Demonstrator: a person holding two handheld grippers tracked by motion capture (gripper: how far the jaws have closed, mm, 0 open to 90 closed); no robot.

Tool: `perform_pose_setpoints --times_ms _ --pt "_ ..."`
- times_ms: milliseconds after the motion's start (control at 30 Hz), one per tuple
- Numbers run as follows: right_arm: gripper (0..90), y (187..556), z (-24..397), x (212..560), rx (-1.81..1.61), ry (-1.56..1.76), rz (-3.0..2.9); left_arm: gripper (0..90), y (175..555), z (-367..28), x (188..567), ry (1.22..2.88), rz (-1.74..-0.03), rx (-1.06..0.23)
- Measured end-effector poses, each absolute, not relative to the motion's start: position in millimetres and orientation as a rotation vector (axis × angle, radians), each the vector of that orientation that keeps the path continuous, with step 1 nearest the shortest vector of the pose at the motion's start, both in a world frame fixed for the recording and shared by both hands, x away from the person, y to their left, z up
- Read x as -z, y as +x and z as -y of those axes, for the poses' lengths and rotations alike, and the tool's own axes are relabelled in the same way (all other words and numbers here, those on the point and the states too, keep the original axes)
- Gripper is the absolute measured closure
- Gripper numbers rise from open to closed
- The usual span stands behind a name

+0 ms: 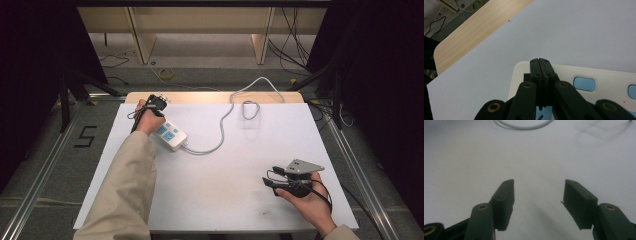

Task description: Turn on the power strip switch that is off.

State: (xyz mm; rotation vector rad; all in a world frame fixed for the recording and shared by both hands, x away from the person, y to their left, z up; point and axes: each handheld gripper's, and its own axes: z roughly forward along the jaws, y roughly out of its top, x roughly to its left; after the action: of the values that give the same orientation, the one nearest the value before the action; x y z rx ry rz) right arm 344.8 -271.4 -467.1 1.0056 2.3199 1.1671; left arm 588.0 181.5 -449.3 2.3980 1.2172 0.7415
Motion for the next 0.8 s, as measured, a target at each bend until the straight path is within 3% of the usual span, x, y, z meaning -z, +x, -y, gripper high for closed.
perform_pose_setpoints --times_ms 800 --pt "42.7 345.1 273.1 466.7 -1.176 1.006 -2.315 90.0 590.0 -184.3 450.8 2.361 -1.259 -0.698"
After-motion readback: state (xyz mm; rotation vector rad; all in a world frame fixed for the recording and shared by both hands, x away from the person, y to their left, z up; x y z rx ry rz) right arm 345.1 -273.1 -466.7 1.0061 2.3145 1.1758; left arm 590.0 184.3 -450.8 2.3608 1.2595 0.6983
